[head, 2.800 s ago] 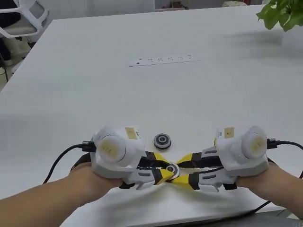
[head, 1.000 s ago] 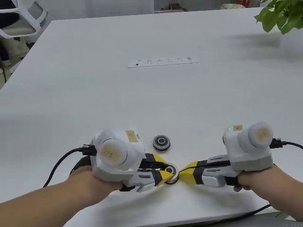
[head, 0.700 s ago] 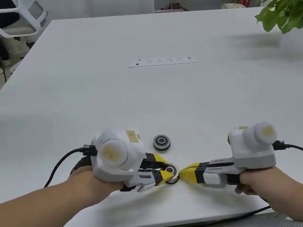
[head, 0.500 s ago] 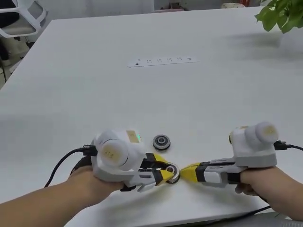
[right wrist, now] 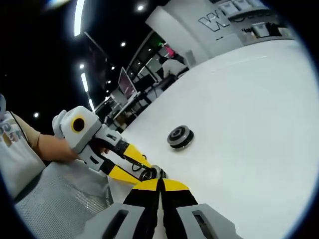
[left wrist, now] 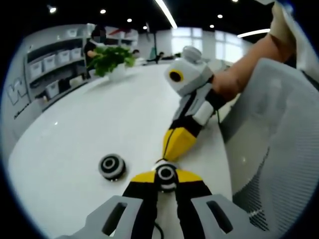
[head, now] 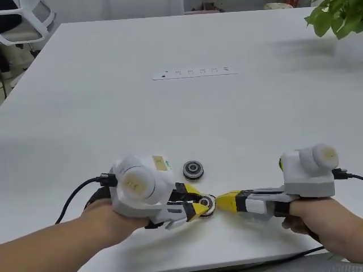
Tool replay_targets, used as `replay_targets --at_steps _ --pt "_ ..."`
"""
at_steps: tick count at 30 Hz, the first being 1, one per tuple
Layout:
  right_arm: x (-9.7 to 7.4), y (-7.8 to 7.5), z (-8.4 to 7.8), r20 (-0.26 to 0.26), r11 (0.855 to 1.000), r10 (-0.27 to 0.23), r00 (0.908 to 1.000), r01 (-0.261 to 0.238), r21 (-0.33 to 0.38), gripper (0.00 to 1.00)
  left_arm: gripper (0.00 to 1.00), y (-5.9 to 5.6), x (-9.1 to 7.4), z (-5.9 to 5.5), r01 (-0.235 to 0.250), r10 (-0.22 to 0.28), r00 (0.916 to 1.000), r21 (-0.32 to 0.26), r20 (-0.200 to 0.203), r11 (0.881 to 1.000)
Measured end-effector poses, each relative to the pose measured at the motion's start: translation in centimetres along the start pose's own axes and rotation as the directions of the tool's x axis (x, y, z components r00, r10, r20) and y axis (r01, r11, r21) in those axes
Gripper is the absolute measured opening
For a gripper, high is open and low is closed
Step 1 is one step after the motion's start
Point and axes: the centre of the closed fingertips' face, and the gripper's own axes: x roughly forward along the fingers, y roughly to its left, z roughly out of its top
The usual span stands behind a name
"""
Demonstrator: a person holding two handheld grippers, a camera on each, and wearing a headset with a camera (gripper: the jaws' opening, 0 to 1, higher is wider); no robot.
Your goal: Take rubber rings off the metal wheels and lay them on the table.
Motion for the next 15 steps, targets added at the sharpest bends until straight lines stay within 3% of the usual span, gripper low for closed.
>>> replay_targets --at_steps 15 --pt "0.13 0.39 0.59 0.022 1.000 0.020 0.9996 -0.020 0.023 0.00 0.12 0.06 0.07 0.03 -0.019 0.019 0.9997 -0.001 -0.013 1.000"
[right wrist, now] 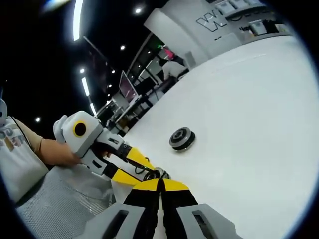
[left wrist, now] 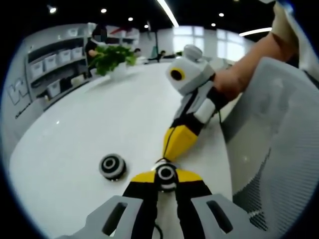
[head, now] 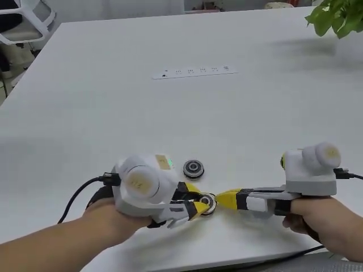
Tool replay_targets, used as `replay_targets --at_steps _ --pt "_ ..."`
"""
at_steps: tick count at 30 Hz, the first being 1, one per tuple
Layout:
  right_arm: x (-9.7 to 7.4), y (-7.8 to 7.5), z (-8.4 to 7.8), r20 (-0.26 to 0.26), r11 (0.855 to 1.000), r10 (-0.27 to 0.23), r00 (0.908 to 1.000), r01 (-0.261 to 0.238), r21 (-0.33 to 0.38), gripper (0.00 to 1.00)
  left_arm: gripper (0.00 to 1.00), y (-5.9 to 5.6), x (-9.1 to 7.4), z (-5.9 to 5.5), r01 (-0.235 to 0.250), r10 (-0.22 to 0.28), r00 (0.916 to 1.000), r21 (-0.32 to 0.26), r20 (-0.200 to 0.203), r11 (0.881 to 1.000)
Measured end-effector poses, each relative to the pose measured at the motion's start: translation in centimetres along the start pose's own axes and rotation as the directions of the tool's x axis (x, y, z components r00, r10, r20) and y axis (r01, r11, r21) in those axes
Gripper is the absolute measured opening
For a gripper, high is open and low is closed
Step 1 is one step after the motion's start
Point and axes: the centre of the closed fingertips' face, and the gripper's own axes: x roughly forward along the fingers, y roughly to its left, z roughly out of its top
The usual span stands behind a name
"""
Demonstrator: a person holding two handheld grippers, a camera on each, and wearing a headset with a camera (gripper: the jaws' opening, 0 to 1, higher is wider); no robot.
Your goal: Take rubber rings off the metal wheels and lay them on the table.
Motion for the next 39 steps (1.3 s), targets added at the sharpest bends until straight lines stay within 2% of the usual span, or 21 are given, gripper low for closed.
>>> replay_targets --at_steps 6,10,28,32,33,34,35,39 --pt "0.0 0.1 0.2 0.001 1.000 0.002 1.0000 -0.002 -0.007 0.00 0.12 0.0 0.0 0.0 -0.004 0.004 1.0000 -0.001 -0.002 1.000" --pt "0.0 0.5 0.3 0.005 1.000 0.021 0.9998 -0.021 0.000 0.00 0.12 0.0 0.0 0.0 -0.007 0.007 1.0000 0.000 -0.006 1.000" --pt "0.5 1.4 0.0 -0.021 0.998 0.061 0.9979 -0.061 -0.001 0.00 0.12 0.1 0.0 0.0 -0.008 0.008 1.0000 0.004 -0.005 1.000" --pt "0.6 1.9 0.0 -0.022 0.996 0.085 0.9961 -0.085 -0.007 0.00 0.12 -0.1 0.1 0.1 -0.007 0.007 1.0000 0.004 -0.003 1.000" --pt "0.6 2.8 0.0 -0.027 0.991 0.136 0.9904 -0.136 0.005 0.00 0.12 0.0 0.1 0.1 -0.008 0.008 1.0000 0.005 -0.003 1.000" --pt "0.7 2.5 0.1 -0.023 0.994 0.109 0.9938 -0.109 -0.012 0.00 0.12 -0.1 0.1 0.1 -0.007 0.007 1.0000 0.005 -0.003 1.000" --pt "0.5 2.4 0.1 -0.032 0.994 0.103 0.9942 -0.104 -0.030 0.00 0.12 -0.1 0.1 0.0 -0.007 0.007 1.0000 0.004 -0.003 1.000" --pt "0.3 1.9 0.2 -0.008 0.996 0.086 0.9962 -0.086 -0.009 0.00 0.12 -0.1 0.1 0.1 -0.006 0.006 1.0000 0.003 0.002 1.000"
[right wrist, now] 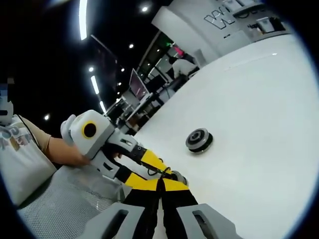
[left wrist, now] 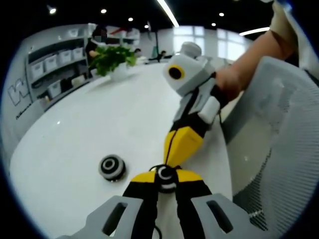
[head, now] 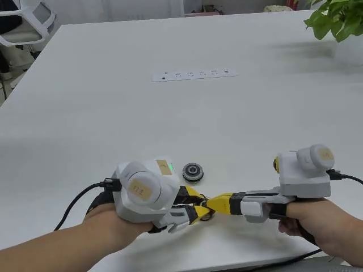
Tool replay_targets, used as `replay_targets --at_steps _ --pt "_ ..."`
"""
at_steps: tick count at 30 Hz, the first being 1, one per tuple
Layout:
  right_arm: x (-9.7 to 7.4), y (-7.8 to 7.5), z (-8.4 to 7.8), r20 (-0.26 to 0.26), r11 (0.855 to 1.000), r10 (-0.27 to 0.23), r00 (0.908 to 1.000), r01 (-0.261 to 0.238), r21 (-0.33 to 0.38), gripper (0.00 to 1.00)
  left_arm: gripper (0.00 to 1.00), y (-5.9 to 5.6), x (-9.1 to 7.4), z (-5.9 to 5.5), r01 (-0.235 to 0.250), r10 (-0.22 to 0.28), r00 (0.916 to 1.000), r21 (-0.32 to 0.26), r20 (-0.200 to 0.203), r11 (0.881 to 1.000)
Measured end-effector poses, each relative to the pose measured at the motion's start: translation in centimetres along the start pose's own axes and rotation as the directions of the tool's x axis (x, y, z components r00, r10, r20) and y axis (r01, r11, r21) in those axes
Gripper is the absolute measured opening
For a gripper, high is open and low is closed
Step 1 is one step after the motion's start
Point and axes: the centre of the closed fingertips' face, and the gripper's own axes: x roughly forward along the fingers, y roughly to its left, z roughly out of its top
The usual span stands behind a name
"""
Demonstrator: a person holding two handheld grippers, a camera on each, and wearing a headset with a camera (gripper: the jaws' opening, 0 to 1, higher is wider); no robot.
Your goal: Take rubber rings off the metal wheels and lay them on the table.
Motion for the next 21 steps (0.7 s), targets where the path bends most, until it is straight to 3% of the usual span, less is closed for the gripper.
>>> replay_targets --at_steps 7,21 --pt "-0.14 -0.66 -0.12 -0.002 0.999 -0.030 0.9995 0.030 -0.011 0.00 0.13 0.02 0.01 0.11 0.012 -0.011 0.9997 -0.032 0.023 0.999" --pt "-0.27 -0.53 -0.04 0.005 1.000 -0.029 0.9996 0.029 -0.010 0.00 0.17 -0.08 -0.16 0.17 0.033 -0.033 0.9994 -0.012 0.008 0.999"
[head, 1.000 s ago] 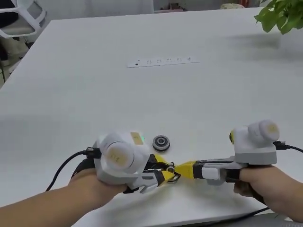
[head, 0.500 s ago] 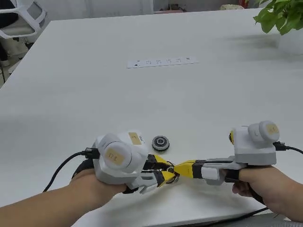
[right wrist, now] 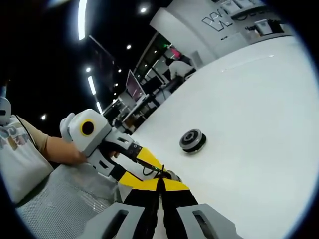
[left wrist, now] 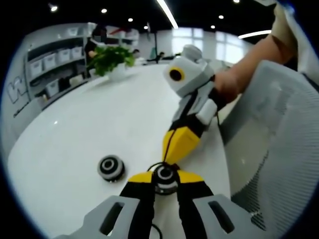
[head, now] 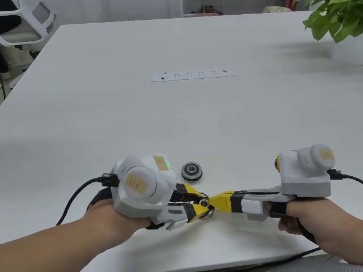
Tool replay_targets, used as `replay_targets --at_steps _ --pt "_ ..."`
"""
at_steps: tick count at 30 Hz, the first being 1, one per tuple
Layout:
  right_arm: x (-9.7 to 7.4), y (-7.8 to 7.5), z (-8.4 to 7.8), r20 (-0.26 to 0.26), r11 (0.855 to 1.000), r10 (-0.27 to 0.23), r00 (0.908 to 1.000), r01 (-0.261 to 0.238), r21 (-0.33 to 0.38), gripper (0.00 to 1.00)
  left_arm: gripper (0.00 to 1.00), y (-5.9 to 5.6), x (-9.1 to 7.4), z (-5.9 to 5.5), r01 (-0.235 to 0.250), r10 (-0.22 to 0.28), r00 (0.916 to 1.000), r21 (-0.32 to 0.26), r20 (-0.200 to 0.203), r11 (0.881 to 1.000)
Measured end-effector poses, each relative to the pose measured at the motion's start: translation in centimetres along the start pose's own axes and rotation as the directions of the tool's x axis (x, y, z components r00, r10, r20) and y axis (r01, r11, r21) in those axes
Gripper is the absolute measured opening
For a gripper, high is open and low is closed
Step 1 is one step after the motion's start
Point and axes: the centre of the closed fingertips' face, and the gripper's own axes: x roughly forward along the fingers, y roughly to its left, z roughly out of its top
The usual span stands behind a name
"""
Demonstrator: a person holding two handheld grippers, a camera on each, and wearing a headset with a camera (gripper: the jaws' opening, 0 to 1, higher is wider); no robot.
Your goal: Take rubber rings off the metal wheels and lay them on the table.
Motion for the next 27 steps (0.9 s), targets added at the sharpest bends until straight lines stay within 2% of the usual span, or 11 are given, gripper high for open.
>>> replay_targets --at_steps 5,12,21,27 --pt "0.1 0.1 0.0 -0.001 1.000 0.005 1.0000 -0.005 0.001 0.00 0.18 -0.2 -0.3 -0.2 0.013 -0.013 0.9999 0.000 -0.009 1.000" --pt "0.0 0.2 0.1 0.002 1.000 0.010 0.9999 -0.010 0.005 0.00 0.24 -0.3 -1.0 0.3 0.023 -0.023 0.9997 -0.001 0.000 1.000" --pt "-0.1 0.8 0.2 0.003 1.000 0.029 0.9996 -0.029 0.005 0.00 0.30 -0.6 -2.9 0.7 0.031 -0.031 0.9993 -0.003 0.019 1.000" --pt "-0.2 1.1 0.5 0.004 0.999 0.039 0.9992 -0.039 0.007 0.00 0.33 -0.4 -4.4 1.3 0.023 -0.022 0.9985 -0.024 0.050 0.999"
